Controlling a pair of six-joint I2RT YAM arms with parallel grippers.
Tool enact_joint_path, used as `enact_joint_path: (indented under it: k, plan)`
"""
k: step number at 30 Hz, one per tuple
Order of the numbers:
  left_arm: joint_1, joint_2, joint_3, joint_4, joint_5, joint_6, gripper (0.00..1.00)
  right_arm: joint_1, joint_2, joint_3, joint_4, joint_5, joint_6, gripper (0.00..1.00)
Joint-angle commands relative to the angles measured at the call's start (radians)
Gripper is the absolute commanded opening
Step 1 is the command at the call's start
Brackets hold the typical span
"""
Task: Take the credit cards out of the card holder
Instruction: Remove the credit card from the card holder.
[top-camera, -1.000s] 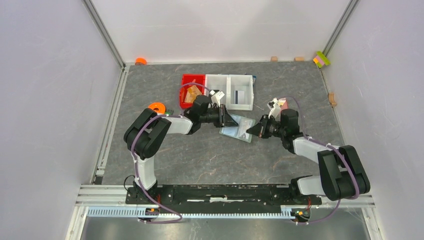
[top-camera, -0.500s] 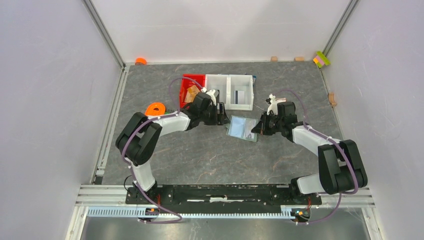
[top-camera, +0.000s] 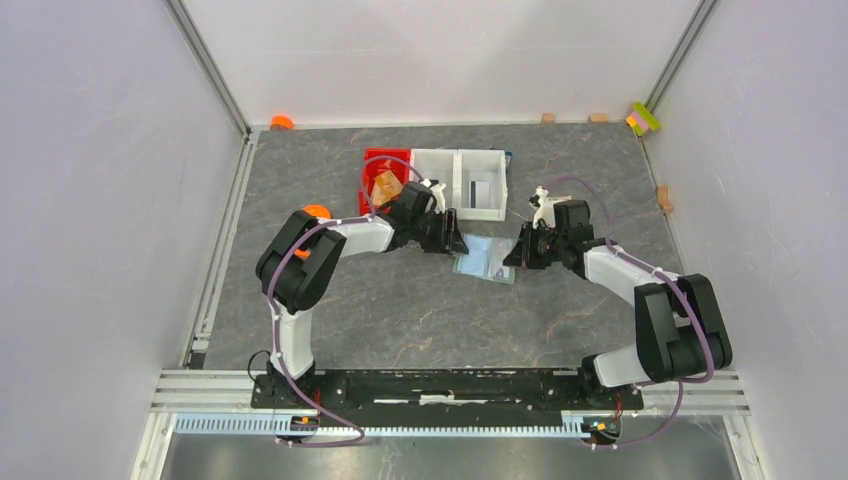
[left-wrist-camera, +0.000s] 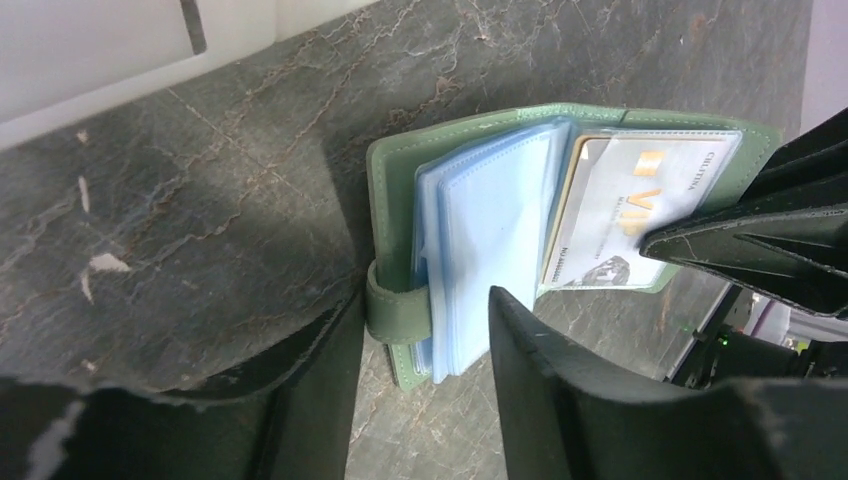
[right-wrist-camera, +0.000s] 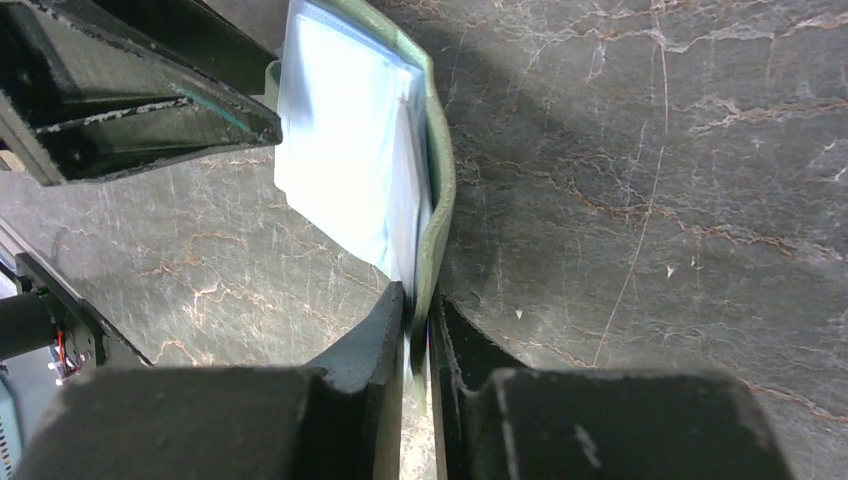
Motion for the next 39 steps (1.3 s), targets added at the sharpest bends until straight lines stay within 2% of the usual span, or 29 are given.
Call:
enact_joint_path:
  k: [1, 4, 6, 11, 15, 17, 21, 32, 39]
  plan:
    - [-0.009, 0.041, 0.041, 0.0, 0.086, -0.003, 0.48, -0.003, 0.015, 0.017, 0.017, -0.043, 0.02, 0.19]
    - [-0.01, 0.059, 0.051, -0.007, 0.086, -0.017, 0.25, -0.003, 0.013, 0.006, 0.04, -0.062, 0.034, 0.29]
    - [-0.01, 0.057, 0.056, -0.045, 0.033, -0.006, 0.16, -0.001, 0.008, 0.003, 0.028, -0.052, 0.027, 0.31]
    - [-0.008, 0.035, 0.058, -0.104, -0.049, 0.017, 0.11, -0.004, -0.025, -0.011, -0.028, 0.026, -0.01, 0.36]
    - [-0.009, 0.035, 0.062, -0.115, -0.06, 0.022, 0.1, -0.004, -0.06, -0.031, -0.036, 0.046, -0.018, 0.51]
    - [-0.01, 0.034, 0.062, -0.12, -0.062, 0.023, 0.1, -0.006, -0.089, -0.048, -0.038, 0.06, -0.023, 0.54]
    - [-0.01, 0.033, 0.065, -0.127, -0.069, 0.026, 0.09, -0.014, -0.134, -0.073, -0.061, 0.083, -0.039, 0.53]
    - [-0.01, 0.04, 0.073, -0.143, -0.078, 0.028, 0.09, -0.025, -0.174, -0.134, 0.0, 0.002, -0.021, 0.33]
    - [-0.011, 0.041, 0.077, -0.145, -0.08, 0.029, 0.09, -0.025, -0.219, -0.142, 0.051, -0.041, -0.014, 0.34]
